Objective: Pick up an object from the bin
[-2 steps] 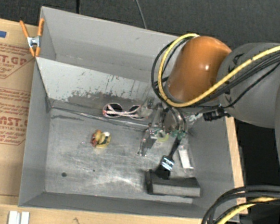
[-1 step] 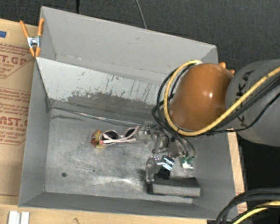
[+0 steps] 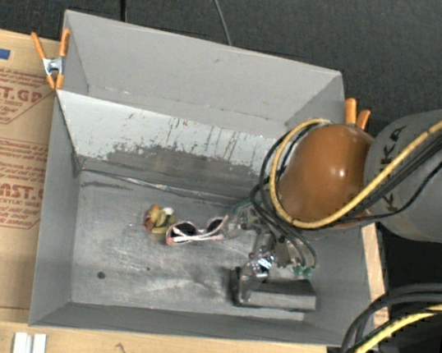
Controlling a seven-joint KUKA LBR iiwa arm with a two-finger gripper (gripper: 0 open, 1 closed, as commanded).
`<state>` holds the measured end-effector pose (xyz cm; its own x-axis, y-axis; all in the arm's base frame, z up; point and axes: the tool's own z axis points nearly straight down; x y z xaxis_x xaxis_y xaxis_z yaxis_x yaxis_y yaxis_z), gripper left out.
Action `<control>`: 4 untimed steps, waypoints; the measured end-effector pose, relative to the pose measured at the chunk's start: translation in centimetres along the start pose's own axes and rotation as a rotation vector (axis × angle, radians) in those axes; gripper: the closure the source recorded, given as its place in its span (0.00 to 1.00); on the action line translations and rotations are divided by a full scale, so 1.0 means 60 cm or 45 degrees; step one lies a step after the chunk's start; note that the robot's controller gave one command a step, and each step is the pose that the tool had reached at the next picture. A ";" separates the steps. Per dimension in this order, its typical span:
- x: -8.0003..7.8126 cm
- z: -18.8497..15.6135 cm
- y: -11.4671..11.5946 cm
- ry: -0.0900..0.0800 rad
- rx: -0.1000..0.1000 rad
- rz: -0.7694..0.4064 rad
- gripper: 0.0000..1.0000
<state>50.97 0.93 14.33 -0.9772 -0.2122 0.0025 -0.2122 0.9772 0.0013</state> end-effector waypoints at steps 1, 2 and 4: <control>0.003 0.015 -0.079 -0.003 -0.001 0.075 0.00; 0.024 0.107 -0.090 0.002 0.015 -0.302 1.00; 0.041 0.038 -0.087 0.005 -0.002 -0.314 1.00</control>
Offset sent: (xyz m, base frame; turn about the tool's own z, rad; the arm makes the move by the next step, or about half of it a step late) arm -0.0063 -0.0506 -0.0733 -0.2406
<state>49.67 -4.72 12.02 -0.8959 -0.4442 0.0061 -0.4442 0.8959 0.0041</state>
